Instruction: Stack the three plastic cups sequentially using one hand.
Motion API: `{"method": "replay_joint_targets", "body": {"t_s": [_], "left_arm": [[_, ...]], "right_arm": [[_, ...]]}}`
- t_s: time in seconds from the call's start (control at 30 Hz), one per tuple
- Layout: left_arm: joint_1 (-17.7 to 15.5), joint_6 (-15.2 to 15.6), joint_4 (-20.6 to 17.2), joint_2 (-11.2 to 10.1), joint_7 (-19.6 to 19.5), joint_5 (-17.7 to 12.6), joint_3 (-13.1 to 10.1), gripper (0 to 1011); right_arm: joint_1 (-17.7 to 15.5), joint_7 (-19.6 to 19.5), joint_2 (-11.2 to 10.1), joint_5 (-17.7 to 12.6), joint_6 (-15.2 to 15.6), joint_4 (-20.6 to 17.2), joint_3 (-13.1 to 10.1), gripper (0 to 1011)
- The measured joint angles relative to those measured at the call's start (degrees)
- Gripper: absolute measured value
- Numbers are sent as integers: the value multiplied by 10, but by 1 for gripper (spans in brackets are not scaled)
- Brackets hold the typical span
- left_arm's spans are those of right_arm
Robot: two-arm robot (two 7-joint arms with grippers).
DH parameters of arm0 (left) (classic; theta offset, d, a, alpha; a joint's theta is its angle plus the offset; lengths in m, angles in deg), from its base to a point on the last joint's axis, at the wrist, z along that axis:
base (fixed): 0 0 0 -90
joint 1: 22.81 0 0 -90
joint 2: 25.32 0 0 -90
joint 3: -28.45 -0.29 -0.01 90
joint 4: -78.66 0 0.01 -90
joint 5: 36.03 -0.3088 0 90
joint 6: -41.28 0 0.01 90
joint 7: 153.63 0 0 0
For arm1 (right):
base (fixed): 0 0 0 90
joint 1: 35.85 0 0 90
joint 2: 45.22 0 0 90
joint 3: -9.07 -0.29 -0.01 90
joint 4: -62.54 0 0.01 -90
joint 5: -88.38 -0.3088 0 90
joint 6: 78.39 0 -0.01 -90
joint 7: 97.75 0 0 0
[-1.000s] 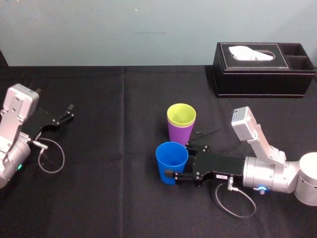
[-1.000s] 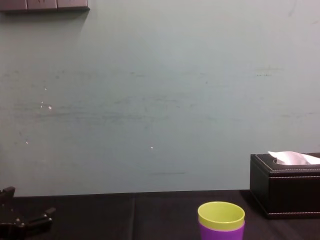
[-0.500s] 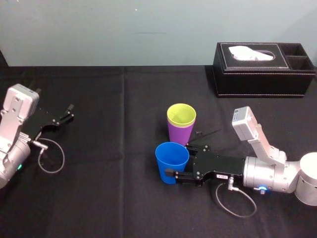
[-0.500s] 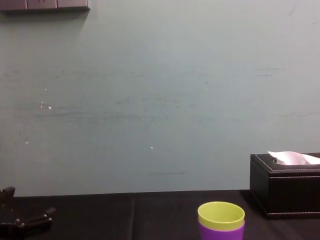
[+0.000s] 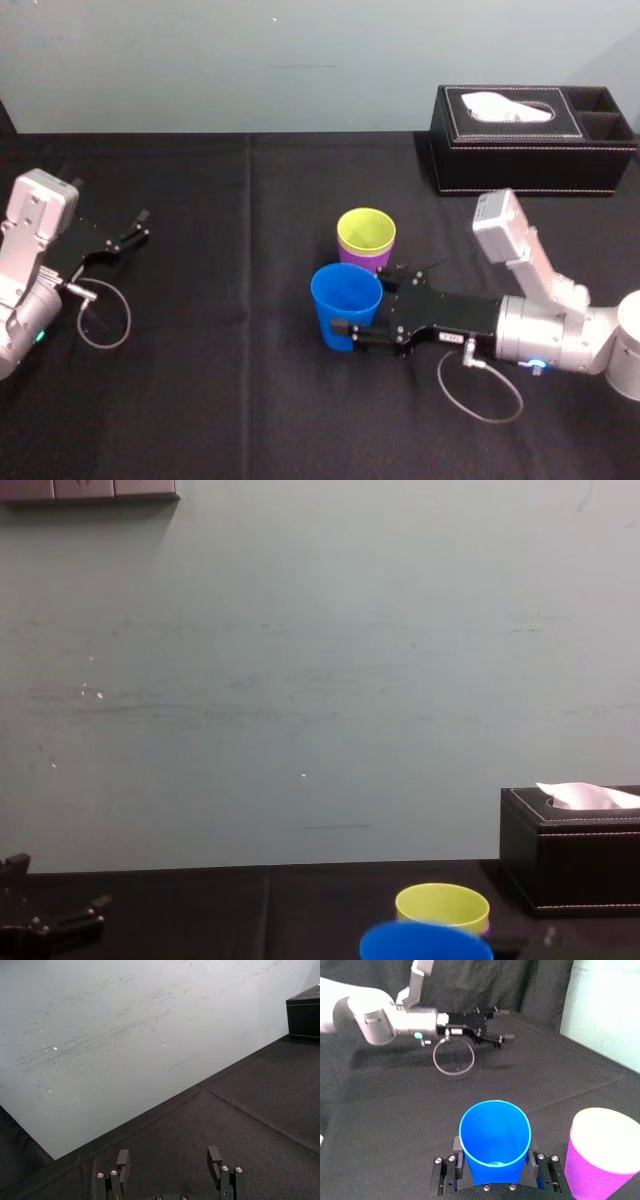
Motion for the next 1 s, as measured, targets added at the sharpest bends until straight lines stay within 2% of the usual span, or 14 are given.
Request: {"method": "replay_joint_targets", "body": {"t_s": [0.3,0.5,0.73,1.0], "left_arm": [[0,0,0,0,0,0,0,1011],[0,0,0,0,0,0,0,1011],[0,0,0,0,0,0,0,1011],[0,0,0,0,0,0,0,1011]], "right_arm": [[-11,-33,-28,-30,48,-83,-26,719],[-12,-69,-44,-48,83,-136,-45,719],[-2,-94,-47,-56,103,-150,-57,719],[28,-98,-32,-67,115,-122,-54,719]]}}
